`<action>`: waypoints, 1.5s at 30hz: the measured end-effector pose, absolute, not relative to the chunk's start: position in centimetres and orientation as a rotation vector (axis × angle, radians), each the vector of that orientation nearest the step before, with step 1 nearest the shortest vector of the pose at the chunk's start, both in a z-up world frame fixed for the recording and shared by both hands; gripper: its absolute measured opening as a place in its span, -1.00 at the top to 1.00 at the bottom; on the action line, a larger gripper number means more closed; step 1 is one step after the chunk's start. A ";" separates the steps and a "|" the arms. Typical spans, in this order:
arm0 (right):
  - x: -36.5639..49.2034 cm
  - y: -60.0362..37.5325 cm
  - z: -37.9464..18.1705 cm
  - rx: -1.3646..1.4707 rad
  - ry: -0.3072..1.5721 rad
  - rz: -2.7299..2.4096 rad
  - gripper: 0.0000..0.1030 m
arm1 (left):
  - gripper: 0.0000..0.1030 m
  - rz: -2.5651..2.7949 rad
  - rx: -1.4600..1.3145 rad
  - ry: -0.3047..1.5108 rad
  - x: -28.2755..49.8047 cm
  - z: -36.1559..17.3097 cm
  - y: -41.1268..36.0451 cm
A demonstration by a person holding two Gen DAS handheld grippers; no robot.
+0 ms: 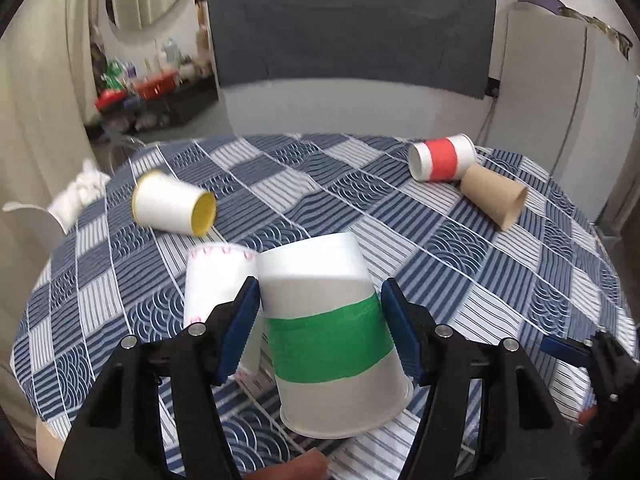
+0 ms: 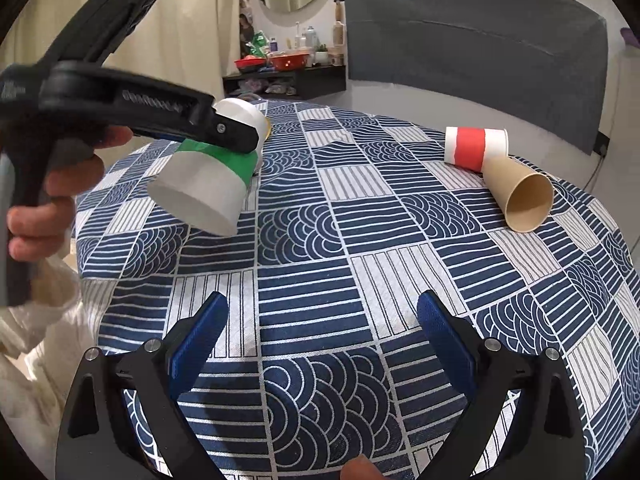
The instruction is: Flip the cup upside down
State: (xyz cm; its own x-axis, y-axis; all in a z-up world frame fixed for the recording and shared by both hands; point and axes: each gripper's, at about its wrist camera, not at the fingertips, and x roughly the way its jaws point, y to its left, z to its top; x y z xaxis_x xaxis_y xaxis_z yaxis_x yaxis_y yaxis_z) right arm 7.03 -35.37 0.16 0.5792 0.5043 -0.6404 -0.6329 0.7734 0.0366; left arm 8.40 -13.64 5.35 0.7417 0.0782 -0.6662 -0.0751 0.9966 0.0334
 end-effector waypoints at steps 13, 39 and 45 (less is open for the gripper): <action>7.4 -35.9 -0.3 -0.167 0.704 0.670 -0.77 | -0.22 0.277 0.156 0.629 11.8 3.4 -15.4; 5.9 -35.7 -0.5 -0.197 0.681 0.669 -0.80 | -0.85 0.129 0.130 0.663 5.7 2.6 -14.6; 5.4 -35.0 -0.2 -0.194 0.667 0.638 -0.83 | -0.88 0.070 0.101 0.663 4.2 2.4 -13.0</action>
State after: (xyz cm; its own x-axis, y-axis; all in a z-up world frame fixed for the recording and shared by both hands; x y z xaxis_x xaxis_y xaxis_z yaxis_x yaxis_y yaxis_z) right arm 5.40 -35.01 -0.18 0.6042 0.4876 -0.6302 -0.6080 0.7934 0.0309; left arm 4.20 -12.97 2.40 0.7861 0.0971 -0.6104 -0.0328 0.9927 0.1157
